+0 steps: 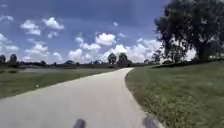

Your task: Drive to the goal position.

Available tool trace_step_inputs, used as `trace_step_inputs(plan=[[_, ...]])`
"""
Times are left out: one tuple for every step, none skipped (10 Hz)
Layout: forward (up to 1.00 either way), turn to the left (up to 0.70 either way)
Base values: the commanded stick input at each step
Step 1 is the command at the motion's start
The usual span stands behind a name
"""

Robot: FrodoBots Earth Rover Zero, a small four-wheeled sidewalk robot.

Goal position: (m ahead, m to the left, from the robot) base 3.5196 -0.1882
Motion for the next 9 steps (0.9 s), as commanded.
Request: trace_step_inputs(plan=[[0.70,0.00],[0.70,0.00],[0.70,0.00],[0.70,0.00],[0.70,0.00],[0.70,0.00],[0.70,0.00],[0.70,0.00],[0.70,0.00]])
